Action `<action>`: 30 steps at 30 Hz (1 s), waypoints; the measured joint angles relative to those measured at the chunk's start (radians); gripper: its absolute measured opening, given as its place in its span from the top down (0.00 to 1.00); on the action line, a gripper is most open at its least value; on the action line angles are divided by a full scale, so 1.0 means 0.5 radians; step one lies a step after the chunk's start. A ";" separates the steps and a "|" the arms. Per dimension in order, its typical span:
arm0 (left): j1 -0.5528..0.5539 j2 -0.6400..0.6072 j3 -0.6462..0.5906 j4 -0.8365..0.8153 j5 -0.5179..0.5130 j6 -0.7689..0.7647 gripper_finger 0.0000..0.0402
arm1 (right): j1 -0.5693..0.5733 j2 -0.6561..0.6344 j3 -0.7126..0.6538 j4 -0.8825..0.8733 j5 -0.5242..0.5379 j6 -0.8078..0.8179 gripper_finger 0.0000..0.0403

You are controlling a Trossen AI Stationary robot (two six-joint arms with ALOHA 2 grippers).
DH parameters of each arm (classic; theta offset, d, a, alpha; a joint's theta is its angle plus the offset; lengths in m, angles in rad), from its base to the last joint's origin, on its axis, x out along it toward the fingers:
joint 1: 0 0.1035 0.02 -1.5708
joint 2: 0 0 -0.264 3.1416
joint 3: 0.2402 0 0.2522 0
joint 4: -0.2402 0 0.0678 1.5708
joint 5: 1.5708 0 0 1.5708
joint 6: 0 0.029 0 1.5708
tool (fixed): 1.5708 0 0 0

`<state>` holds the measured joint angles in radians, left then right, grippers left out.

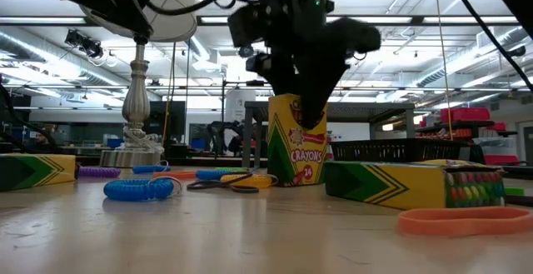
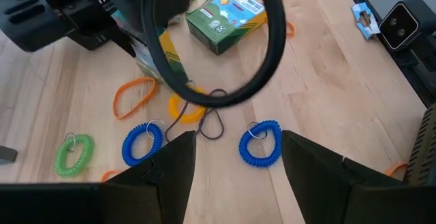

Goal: Pick & Place Office Desk Supplies
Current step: Put the yellow crayon box into the top black bin

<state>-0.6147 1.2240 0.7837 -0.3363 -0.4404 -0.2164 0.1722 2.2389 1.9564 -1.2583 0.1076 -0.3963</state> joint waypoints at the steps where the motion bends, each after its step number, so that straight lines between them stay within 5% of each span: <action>1: 0.000 0.000 0.000 0.001 0.000 0.000 0.45 | 0.006 0.005 0.000 -0.006 0.048 0.012 0.62; 4: 0.000 0.000 0.000 0.001 0.000 0.000 0.45 | 0.028 0.004 0.000 -0.027 0.199 0.037 0.79; 20: -0.001 0.000 0.000 0.037 -0.007 0.030 0.45 | 0.203 -0.319 0.001 -0.554 0.623 0.551 0.80; 30: -0.001 0.000 0.000 0.049 -0.007 0.027 0.45 | 0.056 -0.534 -0.242 -0.609 0.631 0.591 0.80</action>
<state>-0.6151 1.2240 0.7837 -0.3115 -0.4438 -0.2031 0.2001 1.9718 1.8355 -1.5629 0.4232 -0.1007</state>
